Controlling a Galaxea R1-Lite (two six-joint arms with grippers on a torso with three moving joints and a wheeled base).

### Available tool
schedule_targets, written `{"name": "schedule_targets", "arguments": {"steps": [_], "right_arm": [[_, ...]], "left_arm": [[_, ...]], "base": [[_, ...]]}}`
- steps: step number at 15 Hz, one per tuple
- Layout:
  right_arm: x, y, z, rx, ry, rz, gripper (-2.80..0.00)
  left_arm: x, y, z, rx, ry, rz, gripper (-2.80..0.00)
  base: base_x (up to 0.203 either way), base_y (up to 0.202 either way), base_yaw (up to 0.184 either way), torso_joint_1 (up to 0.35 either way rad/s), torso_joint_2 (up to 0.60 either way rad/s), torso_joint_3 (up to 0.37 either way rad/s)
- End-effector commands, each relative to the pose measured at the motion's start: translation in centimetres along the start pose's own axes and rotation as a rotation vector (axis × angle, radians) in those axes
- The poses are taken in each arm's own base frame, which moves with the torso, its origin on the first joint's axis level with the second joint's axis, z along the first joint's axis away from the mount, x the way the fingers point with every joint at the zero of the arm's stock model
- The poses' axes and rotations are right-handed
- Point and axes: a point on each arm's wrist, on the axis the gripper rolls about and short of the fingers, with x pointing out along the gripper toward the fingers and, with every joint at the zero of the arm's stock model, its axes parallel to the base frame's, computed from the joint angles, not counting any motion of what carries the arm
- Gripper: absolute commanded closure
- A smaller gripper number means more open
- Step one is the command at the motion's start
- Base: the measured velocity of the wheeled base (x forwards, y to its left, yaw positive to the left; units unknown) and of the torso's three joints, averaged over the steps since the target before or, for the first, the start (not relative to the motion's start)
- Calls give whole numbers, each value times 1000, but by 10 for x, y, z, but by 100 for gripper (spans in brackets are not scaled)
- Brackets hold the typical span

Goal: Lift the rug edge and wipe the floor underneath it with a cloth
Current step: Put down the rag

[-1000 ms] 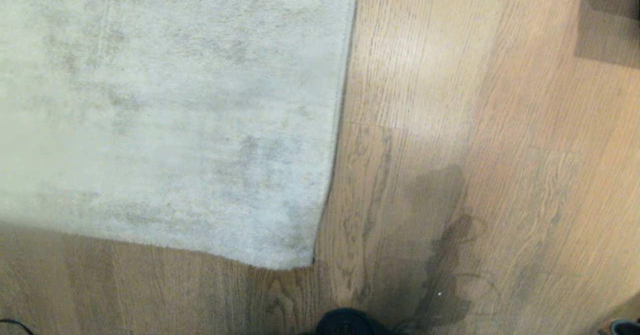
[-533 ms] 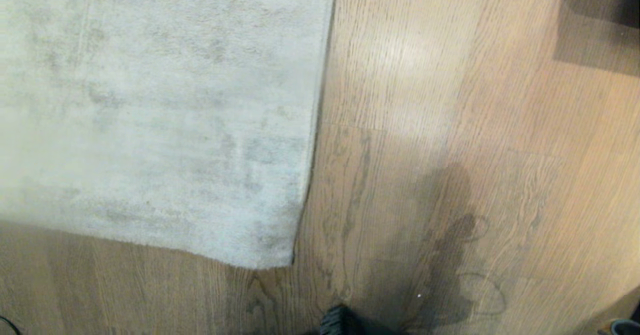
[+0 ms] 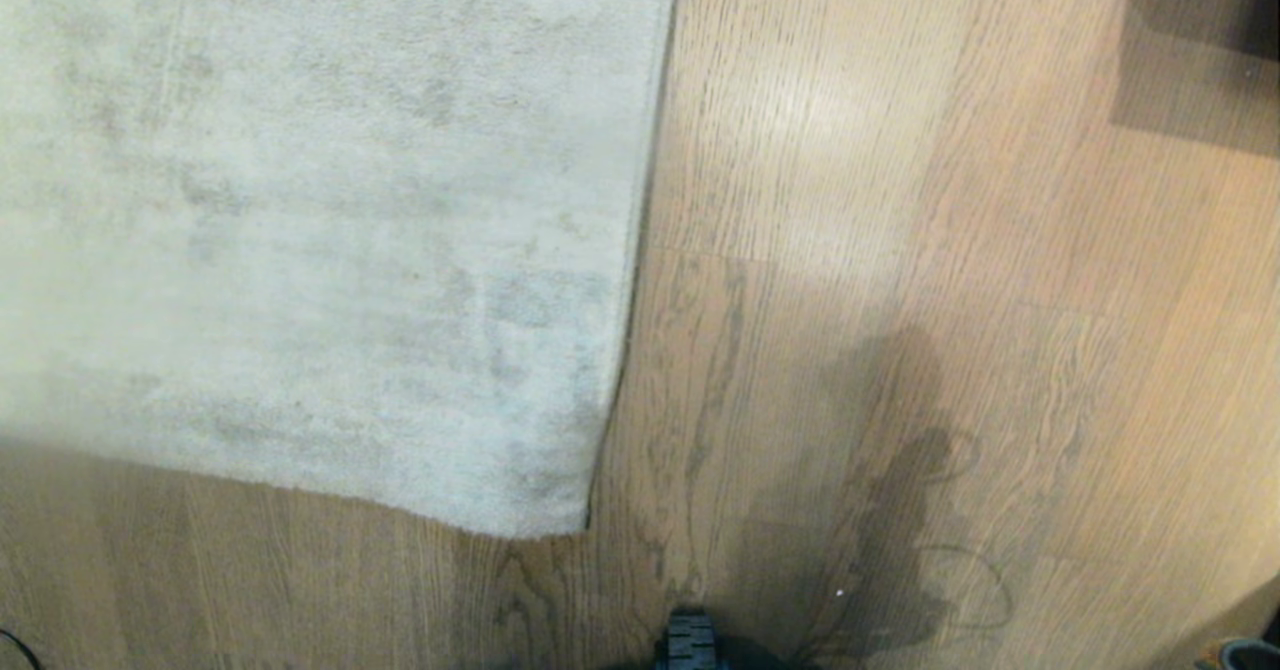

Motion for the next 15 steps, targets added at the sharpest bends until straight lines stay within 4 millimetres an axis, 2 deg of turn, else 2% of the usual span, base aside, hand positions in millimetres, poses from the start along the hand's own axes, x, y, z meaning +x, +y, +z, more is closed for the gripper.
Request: {"name": "schedule_targets", "arguments": {"steps": [1, 15], "right_arm": [[0, 0, 0, -1, 0, 1, 0], [0, 0, 0, -1, 2, 1, 0]], "left_arm": [[0, 0, 0, 0, 0, 0, 0], [0, 0, 0, 0, 0, 0, 0]], "base": [[0, 0, 0, 0, 0, 0], [0, 0, 0, 0, 0, 0]]}}
